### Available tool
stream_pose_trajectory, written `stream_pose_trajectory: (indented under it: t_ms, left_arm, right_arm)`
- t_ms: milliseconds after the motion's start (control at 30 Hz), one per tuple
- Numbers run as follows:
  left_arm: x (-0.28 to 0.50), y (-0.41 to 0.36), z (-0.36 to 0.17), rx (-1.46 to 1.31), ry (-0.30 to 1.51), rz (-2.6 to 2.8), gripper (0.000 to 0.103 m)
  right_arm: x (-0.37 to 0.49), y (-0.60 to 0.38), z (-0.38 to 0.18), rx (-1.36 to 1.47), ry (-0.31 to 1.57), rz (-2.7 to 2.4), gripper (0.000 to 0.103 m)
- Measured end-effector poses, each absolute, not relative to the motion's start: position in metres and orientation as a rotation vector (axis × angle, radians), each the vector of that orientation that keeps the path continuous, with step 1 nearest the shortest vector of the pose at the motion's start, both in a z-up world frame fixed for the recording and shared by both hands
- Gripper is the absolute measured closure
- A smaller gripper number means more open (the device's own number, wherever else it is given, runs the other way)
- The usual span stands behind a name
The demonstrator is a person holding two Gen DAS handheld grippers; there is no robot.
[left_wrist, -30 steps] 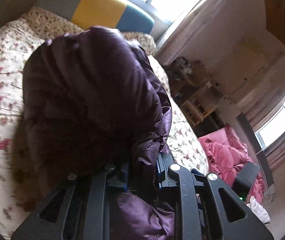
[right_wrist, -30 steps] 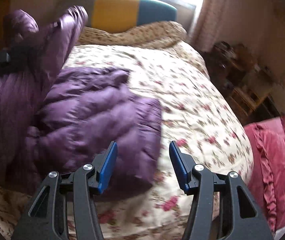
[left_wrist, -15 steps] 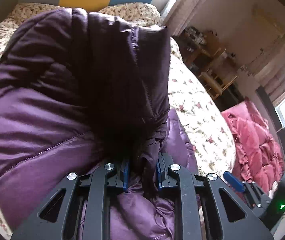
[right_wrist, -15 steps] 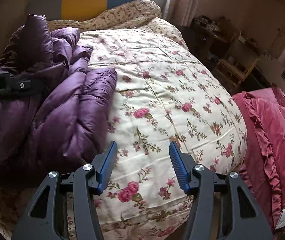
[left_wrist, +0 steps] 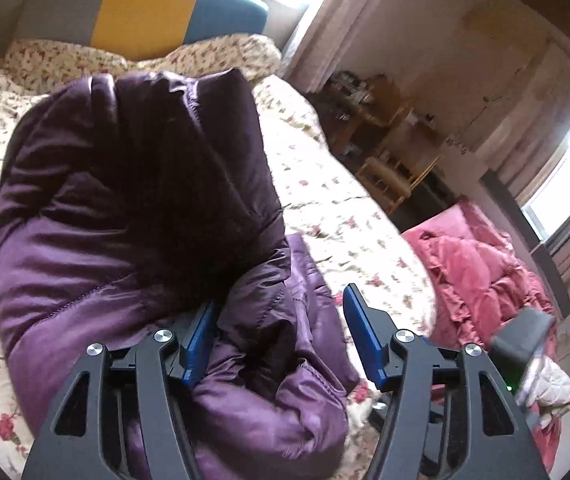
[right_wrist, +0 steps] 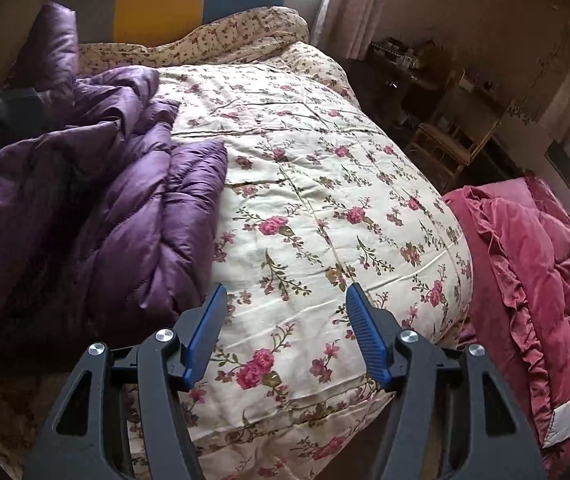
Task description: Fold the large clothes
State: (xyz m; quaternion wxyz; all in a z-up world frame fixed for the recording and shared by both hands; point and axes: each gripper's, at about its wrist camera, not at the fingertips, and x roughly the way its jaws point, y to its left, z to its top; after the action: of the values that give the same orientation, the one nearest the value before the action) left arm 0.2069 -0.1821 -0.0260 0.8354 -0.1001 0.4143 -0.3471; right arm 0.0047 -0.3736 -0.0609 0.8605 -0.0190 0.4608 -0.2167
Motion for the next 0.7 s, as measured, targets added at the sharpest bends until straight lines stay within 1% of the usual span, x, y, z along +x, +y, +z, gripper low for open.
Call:
stream_pose_trajectory:
  t_ms: [167,300,433,500,567,700]
  left_arm:
    - [0.19,-0.153,-0.002,-0.25,0.816,-0.747,0.042]
    - [0.178,-0.108,0.004,-0.284,0.77,-0.657,0.042]
    - [0.177,-0.059,-0.009,-0.311,0.772,-0.514,0.042]
    - [0.179,-0.04,-0.023,-0.288,0.787,-0.437,0.042]
    - [0.181,-0.034,-0.033,-0.268,0.807,-0.395,0.042]
    - [0.184,-0.025,-0.054,-0.249,0.847,-0.364,0.042]
  right_arm:
    - [0.003,-0.363,-0.056,-0.059,0.957,-0.442,0.04]
    - [0.003,-0.354,-0.05,-0.071,0.941,-0.429,0.04]
    - [0.004,-0.34,-0.039,-0.086,0.915,-0.408,0.039]
    - [0.005,-0.331,-0.032,-0.096,0.901,-0.391,0.036]
    - [0.006,-0.32,-0.021,-0.104,0.877,-0.366,0.031]
    - [0.008,-0.3,0.0,-0.114,0.832,-0.319,0.029]
